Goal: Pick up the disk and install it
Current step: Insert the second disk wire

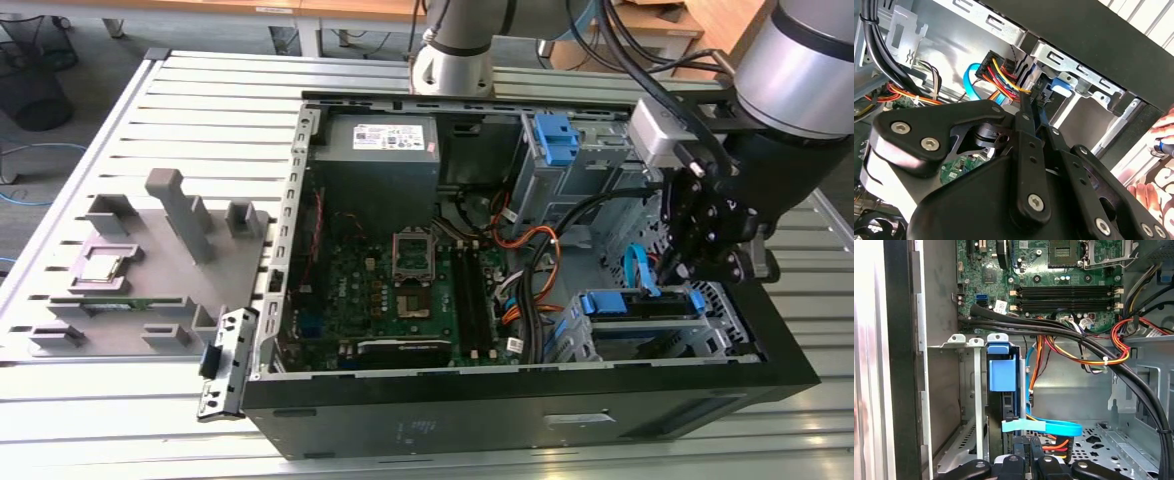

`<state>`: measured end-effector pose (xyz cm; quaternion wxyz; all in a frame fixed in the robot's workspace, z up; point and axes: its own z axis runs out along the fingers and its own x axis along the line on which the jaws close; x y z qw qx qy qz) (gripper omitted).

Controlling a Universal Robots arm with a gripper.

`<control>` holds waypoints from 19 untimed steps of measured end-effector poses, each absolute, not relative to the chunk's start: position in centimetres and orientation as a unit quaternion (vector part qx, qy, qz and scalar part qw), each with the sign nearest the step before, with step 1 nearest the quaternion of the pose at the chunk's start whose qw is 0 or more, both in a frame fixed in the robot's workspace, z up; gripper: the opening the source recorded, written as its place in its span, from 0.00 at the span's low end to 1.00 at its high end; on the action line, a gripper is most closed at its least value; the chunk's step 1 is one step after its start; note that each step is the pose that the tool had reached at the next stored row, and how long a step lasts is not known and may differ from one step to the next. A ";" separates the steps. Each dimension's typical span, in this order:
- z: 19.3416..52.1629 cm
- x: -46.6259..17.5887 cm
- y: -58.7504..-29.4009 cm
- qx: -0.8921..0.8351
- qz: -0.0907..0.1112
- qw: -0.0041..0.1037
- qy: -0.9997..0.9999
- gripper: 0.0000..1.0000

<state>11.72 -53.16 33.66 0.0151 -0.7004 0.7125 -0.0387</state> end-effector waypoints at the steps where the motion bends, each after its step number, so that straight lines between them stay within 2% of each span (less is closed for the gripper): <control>1: 33.7 11.7 -53.2 -0.700 -0.039 0.015 0.713 0.17; 19: 33.7 11.4 -54.0 -0.700 -0.039 0.015 0.713 0.17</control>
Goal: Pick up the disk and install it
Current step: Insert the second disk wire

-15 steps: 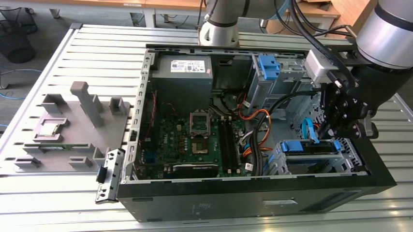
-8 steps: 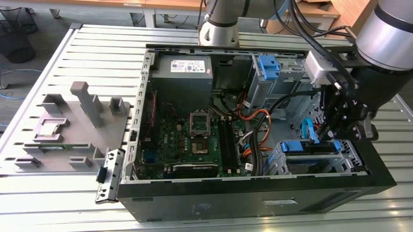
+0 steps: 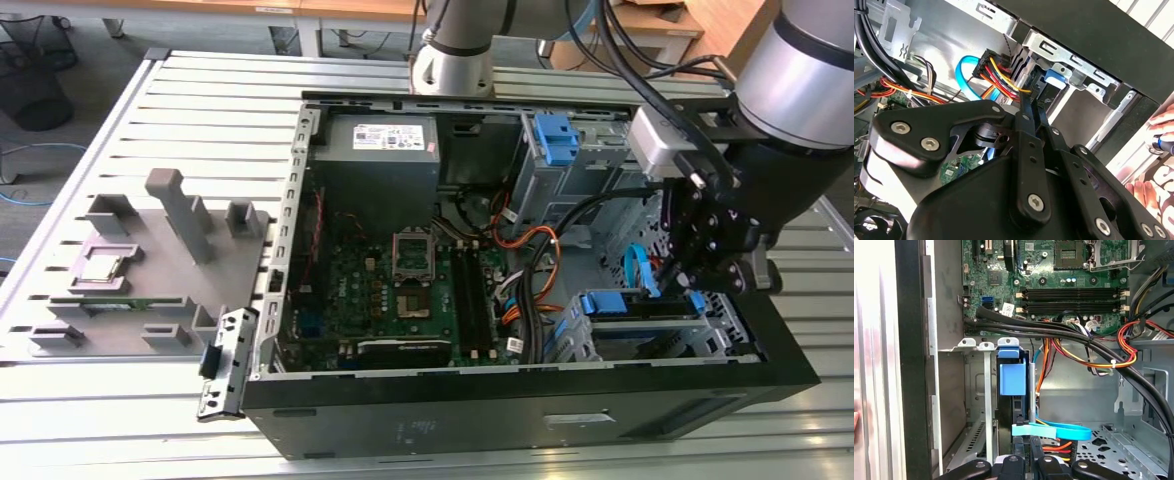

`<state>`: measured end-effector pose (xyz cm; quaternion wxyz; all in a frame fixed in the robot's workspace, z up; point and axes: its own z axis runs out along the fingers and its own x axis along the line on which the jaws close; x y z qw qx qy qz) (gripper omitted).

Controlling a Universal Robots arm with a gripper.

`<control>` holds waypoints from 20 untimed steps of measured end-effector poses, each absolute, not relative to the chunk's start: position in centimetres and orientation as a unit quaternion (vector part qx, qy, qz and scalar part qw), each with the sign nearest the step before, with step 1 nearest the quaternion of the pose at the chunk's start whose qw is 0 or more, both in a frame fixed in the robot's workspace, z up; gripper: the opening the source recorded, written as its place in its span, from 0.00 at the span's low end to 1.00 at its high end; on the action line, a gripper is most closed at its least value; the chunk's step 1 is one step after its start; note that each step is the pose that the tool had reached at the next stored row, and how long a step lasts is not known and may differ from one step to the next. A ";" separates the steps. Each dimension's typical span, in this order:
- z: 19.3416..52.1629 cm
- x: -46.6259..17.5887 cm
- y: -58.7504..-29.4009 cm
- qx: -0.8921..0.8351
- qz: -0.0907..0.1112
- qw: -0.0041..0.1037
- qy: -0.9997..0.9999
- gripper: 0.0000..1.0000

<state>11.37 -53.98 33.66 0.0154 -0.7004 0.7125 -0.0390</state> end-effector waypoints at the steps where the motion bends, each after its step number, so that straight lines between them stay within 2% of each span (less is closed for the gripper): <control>1: 33.7 11.4 -54.0 -0.700 -0.039 0.015 0.713 0.17; 20: 33.8 11.5 -54.4 -0.700 -0.037 0.017 0.713 0.17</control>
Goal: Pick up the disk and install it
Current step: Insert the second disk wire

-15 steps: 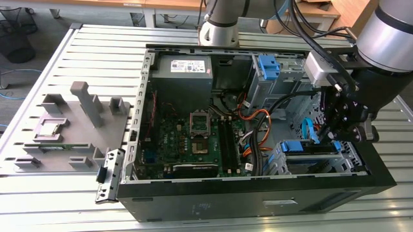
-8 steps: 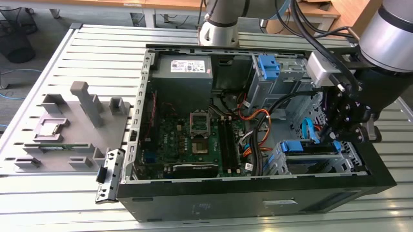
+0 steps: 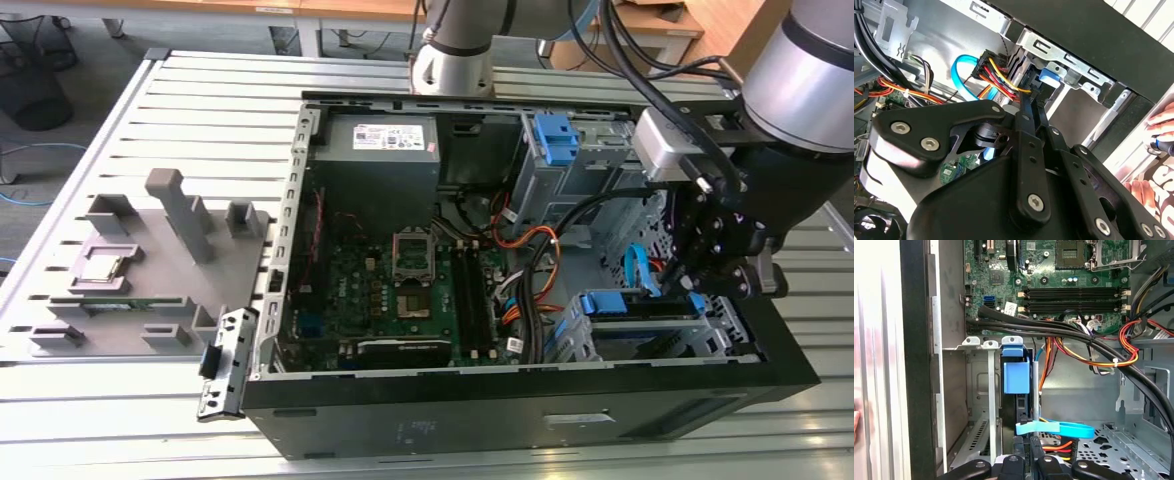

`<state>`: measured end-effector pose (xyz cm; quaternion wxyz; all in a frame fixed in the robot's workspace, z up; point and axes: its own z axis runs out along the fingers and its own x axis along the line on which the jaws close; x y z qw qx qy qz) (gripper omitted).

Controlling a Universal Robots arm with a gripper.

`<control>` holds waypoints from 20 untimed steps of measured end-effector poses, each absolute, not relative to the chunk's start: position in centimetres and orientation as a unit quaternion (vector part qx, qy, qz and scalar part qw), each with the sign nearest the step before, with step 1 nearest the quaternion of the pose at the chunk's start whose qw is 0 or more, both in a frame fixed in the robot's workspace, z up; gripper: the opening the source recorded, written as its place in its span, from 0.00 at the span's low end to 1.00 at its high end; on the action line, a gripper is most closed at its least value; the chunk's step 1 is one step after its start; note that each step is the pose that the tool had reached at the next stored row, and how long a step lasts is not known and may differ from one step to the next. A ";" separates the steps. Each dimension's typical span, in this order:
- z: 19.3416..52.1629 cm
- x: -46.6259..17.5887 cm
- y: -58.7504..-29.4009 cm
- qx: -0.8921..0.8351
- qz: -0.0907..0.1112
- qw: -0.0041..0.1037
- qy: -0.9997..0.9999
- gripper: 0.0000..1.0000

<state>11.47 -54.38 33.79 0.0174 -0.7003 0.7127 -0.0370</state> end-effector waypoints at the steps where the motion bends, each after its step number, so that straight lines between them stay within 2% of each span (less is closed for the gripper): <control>1: 33.8 11.5 -54.4 -0.700 -0.036 0.018 0.713 0.17; 20: 33.8 11.3 -54.6 -0.700 -0.035 0.019 0.713 0.17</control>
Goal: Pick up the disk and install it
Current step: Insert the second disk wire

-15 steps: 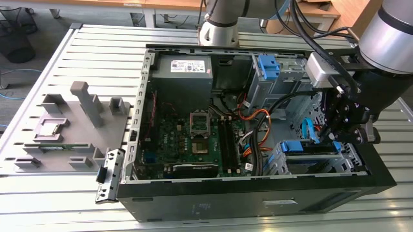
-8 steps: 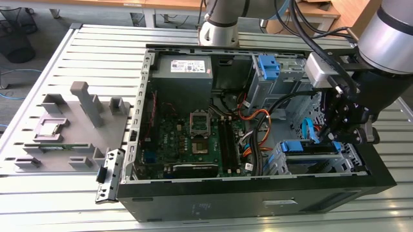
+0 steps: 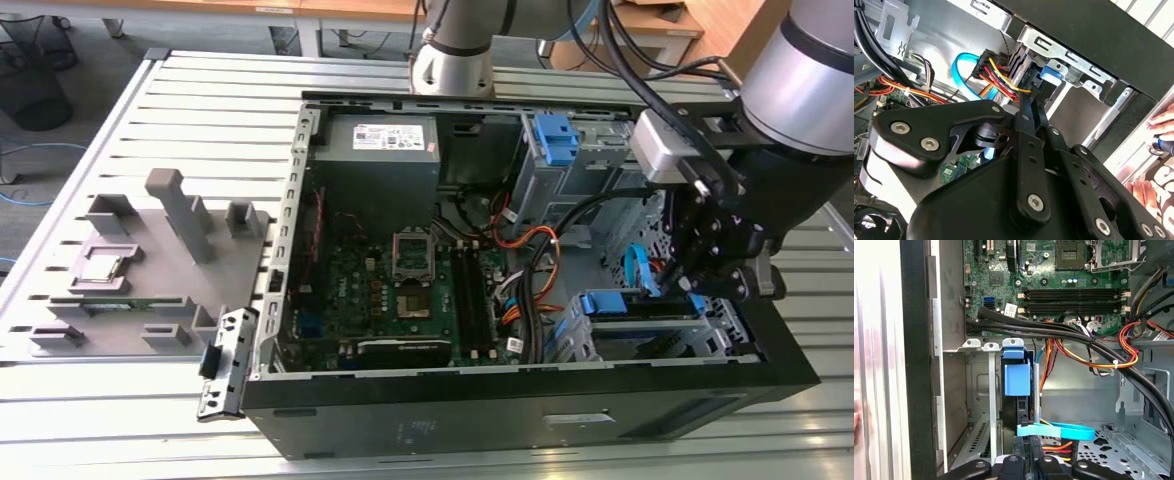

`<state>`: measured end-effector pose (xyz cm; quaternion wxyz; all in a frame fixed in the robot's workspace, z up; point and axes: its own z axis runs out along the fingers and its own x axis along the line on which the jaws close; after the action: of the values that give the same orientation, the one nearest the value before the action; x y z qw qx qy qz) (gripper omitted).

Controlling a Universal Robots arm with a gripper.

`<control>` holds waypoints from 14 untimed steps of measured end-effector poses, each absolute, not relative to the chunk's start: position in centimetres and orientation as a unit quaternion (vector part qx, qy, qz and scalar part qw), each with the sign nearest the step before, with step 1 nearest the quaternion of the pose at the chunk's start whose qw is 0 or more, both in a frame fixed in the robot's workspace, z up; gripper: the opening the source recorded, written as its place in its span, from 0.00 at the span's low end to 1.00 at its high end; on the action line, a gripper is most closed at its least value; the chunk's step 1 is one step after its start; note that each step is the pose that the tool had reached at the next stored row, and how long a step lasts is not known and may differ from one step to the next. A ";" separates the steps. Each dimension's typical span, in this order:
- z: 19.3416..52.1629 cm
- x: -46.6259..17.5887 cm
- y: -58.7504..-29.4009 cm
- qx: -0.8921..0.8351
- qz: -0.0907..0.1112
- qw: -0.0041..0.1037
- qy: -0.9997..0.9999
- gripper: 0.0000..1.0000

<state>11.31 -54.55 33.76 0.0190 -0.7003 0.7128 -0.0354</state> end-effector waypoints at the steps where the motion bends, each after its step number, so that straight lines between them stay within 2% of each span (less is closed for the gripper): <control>1: 33.8 11.3 -54.6 -0.700 -0.035 0.019 0.713 0.17; 14: 33.8 11.5 -54.6 -0.701 -0.027 0.014 0.713 0.17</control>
<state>11.49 -54.58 33.76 0.0137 -0.7005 0.7130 -0.0265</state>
